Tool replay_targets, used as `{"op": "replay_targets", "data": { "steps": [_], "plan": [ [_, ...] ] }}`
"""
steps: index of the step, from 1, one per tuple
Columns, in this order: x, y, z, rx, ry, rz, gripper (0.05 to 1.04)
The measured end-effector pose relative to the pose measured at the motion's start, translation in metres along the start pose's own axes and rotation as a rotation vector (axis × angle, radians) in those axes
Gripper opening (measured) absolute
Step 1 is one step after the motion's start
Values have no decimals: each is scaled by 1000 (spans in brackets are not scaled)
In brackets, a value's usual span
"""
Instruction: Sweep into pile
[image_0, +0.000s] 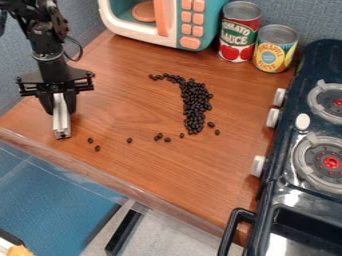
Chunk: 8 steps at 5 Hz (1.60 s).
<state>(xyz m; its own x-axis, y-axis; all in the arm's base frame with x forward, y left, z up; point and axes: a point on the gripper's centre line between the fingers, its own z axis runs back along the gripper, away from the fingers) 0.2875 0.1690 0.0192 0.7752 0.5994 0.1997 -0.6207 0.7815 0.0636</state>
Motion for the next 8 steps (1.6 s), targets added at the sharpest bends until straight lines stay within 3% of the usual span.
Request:
{"op": "replay_targets", "data": {
  "steps": [2,4,8],
  "plan": [
    [-21,-6,-1,10,72,40,380],
    [-38,-18,5,4,97,57,380],
    [-49,-63,5,10,61,65,380]
  ]
}}
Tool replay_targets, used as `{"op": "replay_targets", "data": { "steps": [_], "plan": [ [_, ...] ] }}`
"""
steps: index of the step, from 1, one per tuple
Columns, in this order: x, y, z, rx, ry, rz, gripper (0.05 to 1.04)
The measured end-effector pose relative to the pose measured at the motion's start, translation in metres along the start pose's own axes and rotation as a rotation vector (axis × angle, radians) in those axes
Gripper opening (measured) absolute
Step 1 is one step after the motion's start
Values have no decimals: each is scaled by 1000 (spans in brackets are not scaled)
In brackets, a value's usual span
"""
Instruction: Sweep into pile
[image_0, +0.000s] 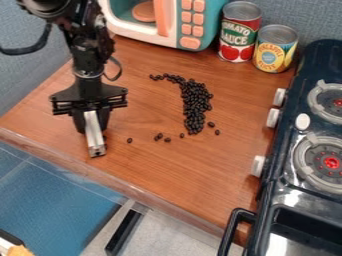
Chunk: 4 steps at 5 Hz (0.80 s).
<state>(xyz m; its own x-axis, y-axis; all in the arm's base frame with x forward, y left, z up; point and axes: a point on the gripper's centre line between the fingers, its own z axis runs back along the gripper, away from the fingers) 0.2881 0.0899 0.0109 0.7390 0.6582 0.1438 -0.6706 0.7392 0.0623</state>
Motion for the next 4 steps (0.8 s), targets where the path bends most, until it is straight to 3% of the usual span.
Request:
{"op": "replay_targets", "data": {
  "steps": [4],
  "plan": [
    [-14,-54,6,-41,36,22,379]
  ]
}}
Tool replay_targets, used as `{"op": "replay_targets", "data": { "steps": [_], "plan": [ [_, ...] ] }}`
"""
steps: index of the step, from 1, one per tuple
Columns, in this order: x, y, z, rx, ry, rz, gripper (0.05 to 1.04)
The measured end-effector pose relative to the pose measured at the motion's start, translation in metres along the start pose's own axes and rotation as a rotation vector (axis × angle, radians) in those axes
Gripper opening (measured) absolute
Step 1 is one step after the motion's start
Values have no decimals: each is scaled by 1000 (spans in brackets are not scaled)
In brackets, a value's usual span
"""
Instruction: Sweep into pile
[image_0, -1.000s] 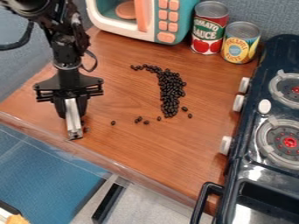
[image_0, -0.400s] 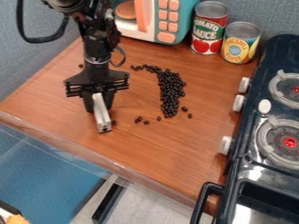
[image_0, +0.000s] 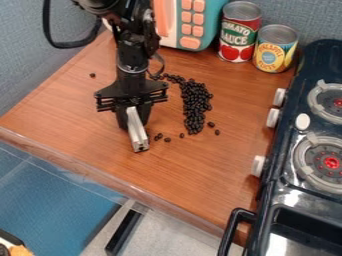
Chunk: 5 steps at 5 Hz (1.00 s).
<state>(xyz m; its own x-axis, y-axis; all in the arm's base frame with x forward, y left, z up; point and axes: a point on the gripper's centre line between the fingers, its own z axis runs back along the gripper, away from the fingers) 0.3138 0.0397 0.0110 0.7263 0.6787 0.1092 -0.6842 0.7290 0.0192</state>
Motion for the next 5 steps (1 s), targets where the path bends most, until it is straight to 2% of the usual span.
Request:
{"op": "replay_targets", "data": {
  "steps": [4,5],
  "plan": [
    [-20,-59,10,-56,65,-7,380],
    [-18,-61,17,-62,93,-2,380]
  ]
}}
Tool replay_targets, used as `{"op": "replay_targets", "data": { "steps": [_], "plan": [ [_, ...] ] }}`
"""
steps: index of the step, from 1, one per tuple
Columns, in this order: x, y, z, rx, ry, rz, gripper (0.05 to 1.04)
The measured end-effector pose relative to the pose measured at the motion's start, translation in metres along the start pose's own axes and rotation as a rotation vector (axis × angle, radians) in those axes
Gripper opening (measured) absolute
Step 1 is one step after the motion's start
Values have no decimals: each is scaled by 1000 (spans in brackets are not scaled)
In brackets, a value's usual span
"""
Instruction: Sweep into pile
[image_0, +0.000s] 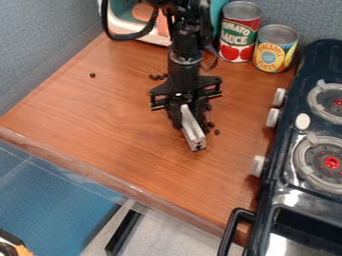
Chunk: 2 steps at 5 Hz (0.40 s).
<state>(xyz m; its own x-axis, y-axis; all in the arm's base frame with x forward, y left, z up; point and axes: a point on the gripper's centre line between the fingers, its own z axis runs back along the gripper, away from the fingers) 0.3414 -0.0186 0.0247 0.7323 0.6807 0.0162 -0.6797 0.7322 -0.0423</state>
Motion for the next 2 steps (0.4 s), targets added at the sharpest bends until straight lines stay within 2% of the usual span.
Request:
{"op": "replay_targets", "data": {
  "steps": [1,2],
  "plan": [
    [15,13,38,-48,0,24,379],
    [38,47,75,-68,-15,69,380]
  ]
}}
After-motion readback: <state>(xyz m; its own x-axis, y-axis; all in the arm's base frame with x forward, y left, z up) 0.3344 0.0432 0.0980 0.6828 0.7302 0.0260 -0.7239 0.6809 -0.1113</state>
